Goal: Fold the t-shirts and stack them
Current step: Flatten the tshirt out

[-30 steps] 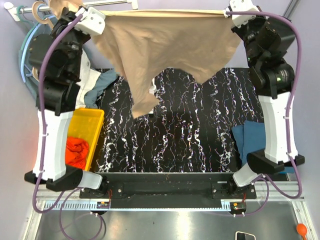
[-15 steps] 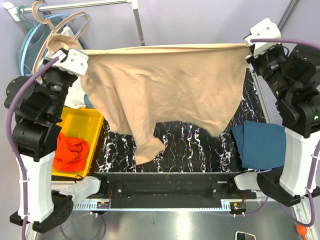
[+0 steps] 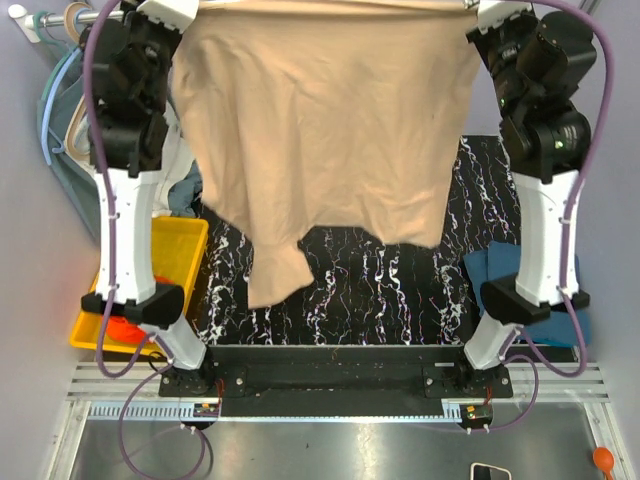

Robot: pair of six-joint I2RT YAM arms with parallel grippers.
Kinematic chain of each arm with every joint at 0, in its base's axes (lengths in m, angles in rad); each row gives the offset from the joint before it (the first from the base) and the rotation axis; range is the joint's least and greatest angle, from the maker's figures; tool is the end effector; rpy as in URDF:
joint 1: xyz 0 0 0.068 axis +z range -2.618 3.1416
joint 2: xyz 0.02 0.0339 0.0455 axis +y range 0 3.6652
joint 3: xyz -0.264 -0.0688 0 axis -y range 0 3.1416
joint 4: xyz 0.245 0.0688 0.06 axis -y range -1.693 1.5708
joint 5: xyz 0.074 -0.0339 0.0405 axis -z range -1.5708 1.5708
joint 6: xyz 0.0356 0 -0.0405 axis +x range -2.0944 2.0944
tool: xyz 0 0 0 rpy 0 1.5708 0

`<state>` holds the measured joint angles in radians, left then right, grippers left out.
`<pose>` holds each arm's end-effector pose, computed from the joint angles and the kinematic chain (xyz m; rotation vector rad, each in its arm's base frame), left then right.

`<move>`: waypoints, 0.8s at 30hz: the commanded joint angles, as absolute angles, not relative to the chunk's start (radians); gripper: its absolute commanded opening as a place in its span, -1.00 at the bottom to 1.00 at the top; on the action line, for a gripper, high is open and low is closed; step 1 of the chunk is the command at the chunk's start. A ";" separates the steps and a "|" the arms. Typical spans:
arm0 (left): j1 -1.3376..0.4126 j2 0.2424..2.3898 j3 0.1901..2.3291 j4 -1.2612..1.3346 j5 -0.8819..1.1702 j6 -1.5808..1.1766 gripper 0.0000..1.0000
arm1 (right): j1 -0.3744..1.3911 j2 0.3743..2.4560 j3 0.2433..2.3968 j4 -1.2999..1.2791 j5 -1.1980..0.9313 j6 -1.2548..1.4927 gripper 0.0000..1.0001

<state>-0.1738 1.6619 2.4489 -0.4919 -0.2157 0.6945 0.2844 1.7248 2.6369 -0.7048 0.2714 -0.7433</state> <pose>0.2757 -0.0407 0.6239 0.3720 1.2507 0.5835 0.2609 0.0663 0.6271 -0.4744 1.3111 -0.5682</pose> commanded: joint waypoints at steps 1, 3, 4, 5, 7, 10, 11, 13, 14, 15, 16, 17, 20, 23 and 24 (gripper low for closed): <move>-0.120 1.649 2.542 -0.261 -0.391 0.710 -1.00 | 0.227 1.790 2.832 -0.453 0.469 -0.860 -1.00; -0.120 1.583 2.428 -0.154 -0.387 0.719 -1.00 | 0.227 1.779 2.791 -0.363 0.460 -0.883 -1.00; -0.118 1.539 2.395 -0.126 -0.380 0.718 -1.00 | 0.227 1.764 2.758 -0.335 0.459 -0.893 -1.00; -0.118 1.523 2.369 -0.086 -0.382 0.727 -1.00 | 0.227 1.735 2.729 -0.310 0.457 -0.899 -1.00; -0.117 1.484 2.312 -0.061 -0.387 0.721 -1.00 | 0.227 1.703 2.645 -0.279 0.456 -0.899 -1.00; -0.115 1.407 2.208 -0.051 -0.387 0.712 -1.00 | 0.229 1.643 2.528 -0.279 0.466 -0.884 -1.00; -0.115 1.375 2.156 -0.040 -0.379 0.706 -1.00 | 0.229 1.596 2.485 -0.279 0.468 -0.871 -1.00; -0.117 1.251 1.955 -0.009 -0.347 0.690 -1.00 | 0.227 1.531 2.328 -0.279 0.465 -0.851 -1.00; -0.117 1.209 1.878 -0.011 -0.336 0.669 -1.00 | 0.227 1.472 2.275 -0.311 0.463 -0.827 -1.00; -0.120 1.177 1.764 -0.035 -0.313 0.658 -1.00 | 0.227 1.445 2.193 -0.342 0.469 -0.807 -1.00; -0.120 1.111 1.706 -0.107 -0.296 0.643 -1.00 | 0.227 1.416 2.142 -0.369 0.465 -0.784 -1.00; -0.120 1.073 1.637 -0.132 -0.270 0.621 -1.00 | 0.227 1.338 2.076 -0.388 0.453 -0.757 -1.00; -0.153 0.938 1.311 -0.201 -0.192 0.673 -1.00 | 0.227 1.164 1.745 -0.413 0.373 -0.721 -1.00; -0.236 0.827 0.957 -0.287 -0.204 0.765 -1.00 | 0.229 1.053 1.432 -0.550 0.348 -0.692 -1.00; -0.274 0.799 0.907 -0.317 -0.210 0.776 -1.00 | 0.229 1.030 1.386 -0.587 0.328 -0.681 -1.00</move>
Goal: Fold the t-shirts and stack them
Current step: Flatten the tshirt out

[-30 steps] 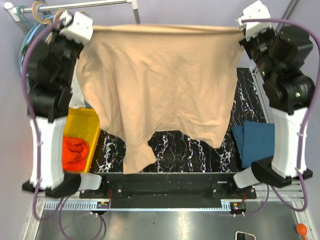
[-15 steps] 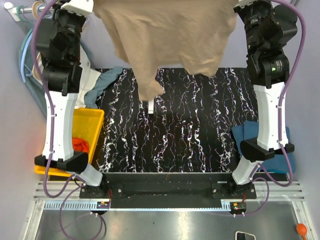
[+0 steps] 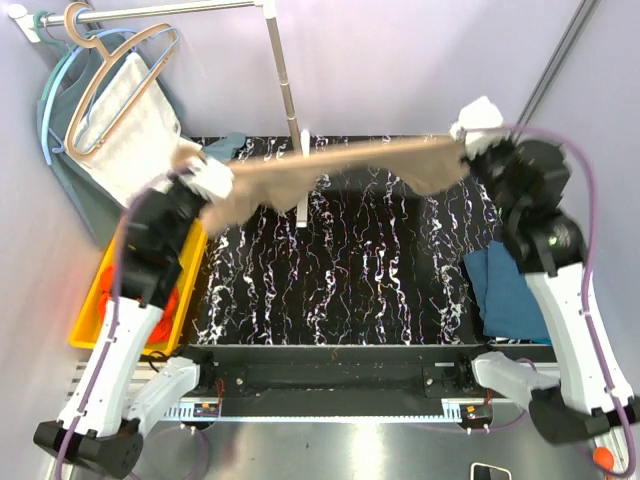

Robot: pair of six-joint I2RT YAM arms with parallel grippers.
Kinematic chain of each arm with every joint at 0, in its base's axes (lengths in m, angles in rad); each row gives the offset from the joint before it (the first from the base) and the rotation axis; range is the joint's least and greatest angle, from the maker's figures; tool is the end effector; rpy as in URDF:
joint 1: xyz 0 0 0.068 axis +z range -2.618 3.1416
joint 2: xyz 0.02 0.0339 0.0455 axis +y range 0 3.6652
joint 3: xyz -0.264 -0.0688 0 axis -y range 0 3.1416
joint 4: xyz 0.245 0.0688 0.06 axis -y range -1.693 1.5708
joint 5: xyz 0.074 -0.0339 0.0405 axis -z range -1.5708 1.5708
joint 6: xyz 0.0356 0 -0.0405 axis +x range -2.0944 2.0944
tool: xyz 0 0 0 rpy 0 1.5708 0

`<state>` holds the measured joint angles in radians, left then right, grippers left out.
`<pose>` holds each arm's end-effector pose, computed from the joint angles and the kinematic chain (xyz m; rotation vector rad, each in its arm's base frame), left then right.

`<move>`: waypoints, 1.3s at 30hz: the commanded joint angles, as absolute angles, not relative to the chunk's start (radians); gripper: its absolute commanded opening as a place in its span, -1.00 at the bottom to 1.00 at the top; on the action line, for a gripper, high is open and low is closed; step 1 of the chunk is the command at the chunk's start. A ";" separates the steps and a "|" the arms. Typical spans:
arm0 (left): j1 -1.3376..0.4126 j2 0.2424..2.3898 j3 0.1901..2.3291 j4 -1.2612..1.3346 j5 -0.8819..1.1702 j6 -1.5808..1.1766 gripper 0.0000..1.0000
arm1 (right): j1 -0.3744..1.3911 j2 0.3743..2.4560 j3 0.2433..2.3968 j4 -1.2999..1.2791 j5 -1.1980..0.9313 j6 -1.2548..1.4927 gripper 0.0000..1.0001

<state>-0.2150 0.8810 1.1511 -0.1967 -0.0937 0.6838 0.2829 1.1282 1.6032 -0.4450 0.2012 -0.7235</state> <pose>0.1778 -0.0354 0.4484 0.5882 1.3951 0.4469 0.2000 0.0507 0.5207 -0.6080 1.4399 -0.5032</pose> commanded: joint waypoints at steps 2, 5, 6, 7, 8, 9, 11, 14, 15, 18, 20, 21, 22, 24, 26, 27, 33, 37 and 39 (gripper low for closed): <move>-0.307 0.720 0.818 -0.463 -0.190 0.776 -1.00 | 0.229 0.962 1.309 -0.697 0.283 -0.641 -1.00; -0.377 0.658 0.793 -0.700 -0.150 0.753 -1.00 | 0.229 0.922 1.227 -0.849 0.201 -0.598 -1.00; -0.405 0.646 0.799 -0.766 -0.112 0.759 -1.00 | 0.229 0.920 1.221 -0.889 0.168 -0.595 -1.00; -0.416 0.643 0.802 -0.869 -0.106 0.755 -1.00 | 0.229 0.914 1.215 -0.925 0.155 -0.594 -1.00; -0.420 0.641 0.813 -0.920 -0.098 0.758 -1.00 | 0.229 0.913 1.204 -0.999 0.122 -0.603 -1.00; -0.426 0.647 0.822 -0.981 -0.047 0.773 -1.00 | 0.229 0.913 1.203 -1.034 0.106 -0.609 -1.00; -0.428 0.657 0.841 -1.141 -0.009 0.801 -1.00 | 0.229 0.904 1.190 -1.113 0.089 -0.626 -1.00; -0.433 0.690 0.867 -1.333 0.035 0.831 -1.00 | 0.229 0.900 1.187 -1.210 0.051 -0.655 -1.00; -0.434 0.709 0.874 -1.418 0.041 0.836 -1.00 | 0.229 0.897 1.184 -1.239 0.040 -0.669 -1.00; -0.436 0.735 0.893 -1.511 0.015 0.847 -1.00 | 0.229 0.887 1.155 -1.347 0.020 -0.716 -1.00; -0.436 0.735 0.884 -1.551 -0.055 0.833 -1.00 | 0.229 0.879 1.134 -1.402 0.012 -0.733 -1.00; -0.437 0.723 0.876 -1.549 -0.083 0.836 -1.00 | 0.229 0.877 1.128 -1.419 0.009 -0.741 -1.00; -0.439 0.718 0.867 -1.549 -0.110 0.853 -1.00 | 0.229 0.871 1.120 -1.430 0.006 -0.745 -1.00; -0.437 0.721 0.847 -1.549 -0.173 0.886 -1.00 | 0.230 0.867 1.101 -1.448 0.005 -0.762 -1.00; -0.439 0.738 0.853 -1.546 -0.183 0.928 -1.00 | 0.229 0.862 1.092 -1.453 0.005 -0.781 -1.00; -0.437 0.762 0.862 -1.539 -0.184 0.937 -1.00 | 0.229 0.862 1.094 -1.454 0.003 -0.788 -1.00; -0.437 0.841 0.913 -1.548 -0.221 1.014 -1.00 | 0.229 0.877 1.095 -1.514 0.028 -0.856 -1.00; -0.436 0.827 0.937 -1.526 -0.319 1.118 -1.00 | 0.229 0.870 1.106 -1.502 0.058 -0.864 -1.00; -0.434 0.824 1.018 -1.418 -0.305 1.124 -1.00 | 0.229 0.874 1.158 -1.430 0.061 -0.830 -1.00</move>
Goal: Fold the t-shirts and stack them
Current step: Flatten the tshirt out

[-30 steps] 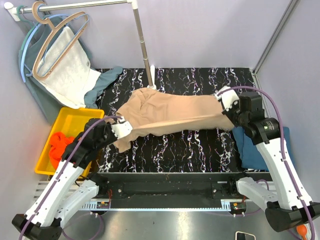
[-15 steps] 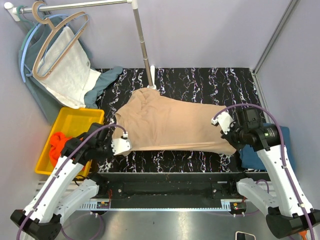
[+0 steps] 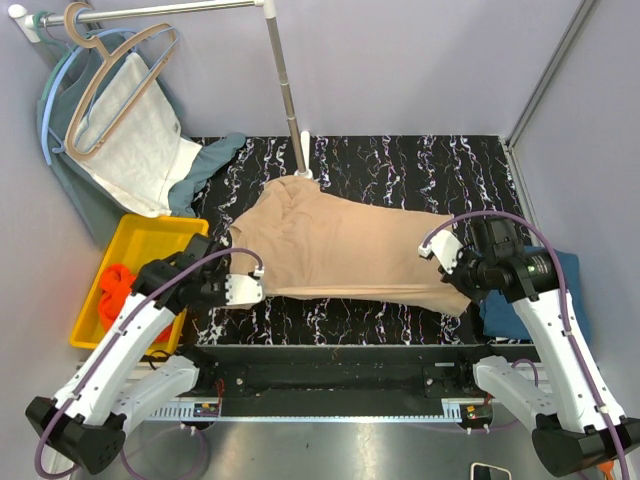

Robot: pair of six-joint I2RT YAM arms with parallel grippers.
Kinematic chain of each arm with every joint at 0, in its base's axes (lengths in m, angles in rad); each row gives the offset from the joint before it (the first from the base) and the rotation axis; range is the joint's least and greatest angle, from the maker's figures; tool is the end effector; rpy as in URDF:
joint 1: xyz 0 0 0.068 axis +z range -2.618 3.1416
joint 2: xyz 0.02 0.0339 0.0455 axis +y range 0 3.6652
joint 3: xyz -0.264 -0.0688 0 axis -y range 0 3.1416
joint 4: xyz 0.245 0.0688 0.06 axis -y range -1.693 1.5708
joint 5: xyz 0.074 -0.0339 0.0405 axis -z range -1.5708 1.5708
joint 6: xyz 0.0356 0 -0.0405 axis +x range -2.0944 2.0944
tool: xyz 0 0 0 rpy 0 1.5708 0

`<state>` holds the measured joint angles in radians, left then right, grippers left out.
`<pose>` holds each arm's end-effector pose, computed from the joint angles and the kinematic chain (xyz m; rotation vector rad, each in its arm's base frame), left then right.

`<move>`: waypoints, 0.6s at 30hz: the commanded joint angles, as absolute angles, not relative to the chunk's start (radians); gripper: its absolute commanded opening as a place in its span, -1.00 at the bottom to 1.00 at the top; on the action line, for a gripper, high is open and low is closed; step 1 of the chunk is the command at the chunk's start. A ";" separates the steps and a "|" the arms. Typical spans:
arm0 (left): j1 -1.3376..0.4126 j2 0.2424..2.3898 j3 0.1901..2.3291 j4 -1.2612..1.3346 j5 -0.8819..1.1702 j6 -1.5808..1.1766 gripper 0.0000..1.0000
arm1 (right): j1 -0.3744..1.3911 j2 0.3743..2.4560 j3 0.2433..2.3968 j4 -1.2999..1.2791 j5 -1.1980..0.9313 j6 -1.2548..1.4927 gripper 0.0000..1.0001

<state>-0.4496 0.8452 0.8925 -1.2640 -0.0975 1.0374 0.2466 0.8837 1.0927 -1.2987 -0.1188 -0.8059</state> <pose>0.1138 -0.0511 0.2799 1.8891 2.0907 0.2776 0.1254 0.0359 0.3302 -1.3631 2.2696 -0.0279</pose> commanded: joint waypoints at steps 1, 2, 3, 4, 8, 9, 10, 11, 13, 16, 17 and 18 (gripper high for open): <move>-0.434 0.827 1.081 -1.366 -0.299 1.112 -1.00 | 0.229 0.885 1.178 -1.357 0.066 -0.795 -1.00; -0.430 0.831 1.110 -1.306 -0.290 1.100 -1.00 | 0.229 0.896 1.219 -1.314 0.086 -0.773 -1.00; -0.428 0.848 1.139 -1.195 -0.288 1.083 -1.00 | 0.229 0.906 1.242 -1.271 0.100 -0.752 -1.00; -0.429 0.860 1.204 -1.143 -0.288 1.030 -1.00 | 0.229 0.931 1.299 -1.190 0.113 -0.705 -1.00; -0.428 0.922 1.385 -0.990 -0.258 0.847 -1.00 | 0.229 1.009 1.505 -1.043 0.198 -0.592 -1.00; -0.428 0.925 1.413 -0.920 -0.259 0.791 -1.00 | 0.229 1.044 1.556 -1.022 0.215 -0.577 -1.00; -0.428 0.927 1.463 -0.878 -0.265 0.764 -1.00 | 0.229 1.063 1.665 -0.973 0.256 -0.554 -1.00; -0.428 0.937 1.492 -0.815 -0.293 0.744 -1.00 | 0.230 1.084 1.724 -0.954 0.271 -0.548 -1.00; -0.428 0.954 1.595 -0.752 -0.343 0.703 -1.00 | 0.229 1.153 1.902 -0.910 0.307 -0.537 -1.00; -0.428 0.997 1.745 -0.666 -0.374 0.681 -1.00 | 0.229 1.230 2.085 -0.867 0.331 -0.557 -1.00; -0.428 1.006 1.779 -0.641 -0.374 0.680 -1.00 | 0.229 1.247 2.120 -0.864 0.336 -0.566 -1.00; -0.428 1.011 1.840 -0.635 -0.370 0.684 -1.00 | 0.230 1.273 2.149 -0.862 0.339 -0.584 -1.00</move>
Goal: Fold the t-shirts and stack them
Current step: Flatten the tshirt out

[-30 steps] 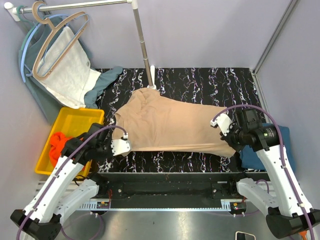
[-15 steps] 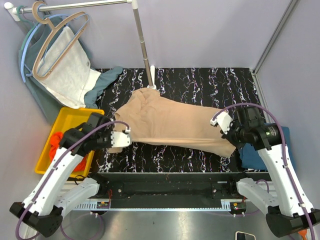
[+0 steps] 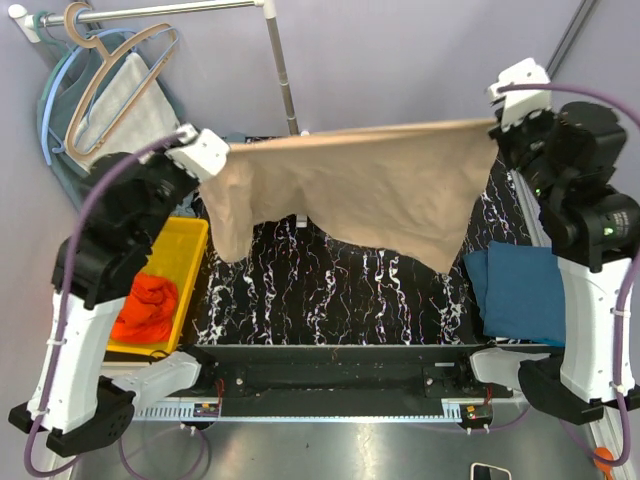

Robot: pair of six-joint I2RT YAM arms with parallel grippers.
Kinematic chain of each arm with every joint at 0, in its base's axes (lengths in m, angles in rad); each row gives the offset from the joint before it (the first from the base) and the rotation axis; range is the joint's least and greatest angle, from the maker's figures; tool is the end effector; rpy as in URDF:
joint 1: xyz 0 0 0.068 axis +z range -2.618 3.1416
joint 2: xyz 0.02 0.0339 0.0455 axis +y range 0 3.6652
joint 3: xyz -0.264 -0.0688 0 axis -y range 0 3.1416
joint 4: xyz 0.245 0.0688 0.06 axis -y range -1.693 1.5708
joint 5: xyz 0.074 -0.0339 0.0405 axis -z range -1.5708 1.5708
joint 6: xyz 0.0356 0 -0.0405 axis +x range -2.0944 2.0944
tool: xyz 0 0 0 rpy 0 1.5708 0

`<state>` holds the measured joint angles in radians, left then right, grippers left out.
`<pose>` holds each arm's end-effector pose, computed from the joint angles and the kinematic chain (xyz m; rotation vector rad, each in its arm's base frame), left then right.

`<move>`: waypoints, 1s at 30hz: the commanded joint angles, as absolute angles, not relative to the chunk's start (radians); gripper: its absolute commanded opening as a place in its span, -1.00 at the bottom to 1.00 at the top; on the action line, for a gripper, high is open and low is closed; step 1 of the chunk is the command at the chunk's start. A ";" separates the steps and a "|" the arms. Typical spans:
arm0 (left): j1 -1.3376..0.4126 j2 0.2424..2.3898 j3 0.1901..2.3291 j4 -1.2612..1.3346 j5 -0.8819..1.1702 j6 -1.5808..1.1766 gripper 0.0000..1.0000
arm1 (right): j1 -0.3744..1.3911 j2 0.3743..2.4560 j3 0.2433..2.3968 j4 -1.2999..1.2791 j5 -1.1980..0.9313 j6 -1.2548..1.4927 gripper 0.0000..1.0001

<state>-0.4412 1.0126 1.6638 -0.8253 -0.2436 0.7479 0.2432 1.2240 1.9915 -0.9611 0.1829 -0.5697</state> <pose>0.1353 -0.0544 0.5149 0.8315 1.5509 0.4362 0.1684 0.0351 0.5541 -0.5781 1.6816 -0.3976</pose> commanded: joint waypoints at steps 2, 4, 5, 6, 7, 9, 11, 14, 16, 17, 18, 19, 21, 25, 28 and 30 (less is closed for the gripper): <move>-0.428 1.014 1.890 -0.637 -0.356 0.690 -1.00 | 0.229 1.293 2.232 -0.882 0.348 -0.589 -1.00; -0.428 0.987 1.913 -0.640 -0.335 0.713 -1.00 | 0.229 1.313 2.305 -0.937 0.341 -0.584 -1.00; -0.428 0.971 1.908 -0.635 -0.331 0.718 -1.00 | 0.229 1.313 2.321 -0.951 0.341 -0.584 -1.00; -0.428 0.959 1.904 -0.637 -0.328 0.738 -1.00 | 0.229 1.309 2.333 -0.974 0.342 -0.586 -1.00; -0.428 0.931 1.902 -0.638 -0.322 0.748 -1.00 | 0.229 1.305 2.351 -0.989 0.339 -0.594 -1.00; -0.428 0.904 1.901 -0.643 -0.316 0.770 -1.00 | 0.229 1.293 2.391 -1.037 0.339 -0.604 -1.00; -0.428 0.856 1.898 -0.646 -0.302 0.787 -1.00 | 0.229 1.282 2.417 -1.072 0.333 -0.614 -1.00; -0.428 0.805 1.899 -0.646 -0.304 0.795 -1.00 | 0.229 1.264 2.467 -1.141 0.333 -0.630 -1.00; -0.428 0.784 1.910 -0.643 -0.319 0.798 -1.00 | 0.229 1.247 2.470 -1.172 0.331 -0.640 -1.00; -0.428 0.778 1.923 -0.643 -0.324 0.801 -1.00 | 0.229 1.236 2.467 -1.183 0.334 -0.650 -1.00; -0.428 0.772 1.930 -0.643 -0.333 0.805 -1.00 | 0.229 1.230 2.465 -1.190 0.337 -0.656 -1.00; -0.428 0.772 1.934 -0.634 -0.340 0.811 -1.00 | 0.229 1.227 2.465 -1.195 0.339 -0.661 -1.00; -0.428 0.778 1.947 -0.612 -0.383 0.844 -1.00 | 0.229 1.223 2.457 -1.193 0.353 -0.681 -1.00; -0.442 0.804 1.867 -0.410 -0.501 0.993 -1.00 | 0.229 1.232 2.389 -1.112 0.409 -0.722 -1.00; -0.451 0.863 1.780 -0.272 -0.554 1.045 -1.00 | 0.229 1.249 2.290 -0.985 0.439 -0.750 -1.00; -0.449 0.941 1.776 -0.226 -0.572 1.057 -1.00 | 0.229 1.268 2.235 -0.870 0.459 -0.773 -1.00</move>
<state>-0.4713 0.8627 1.7794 -0.5423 -0.2192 0.9352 0.2665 1.2129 2.3199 -1.0599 0.0875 -0.6506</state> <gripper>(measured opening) 0.101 0.010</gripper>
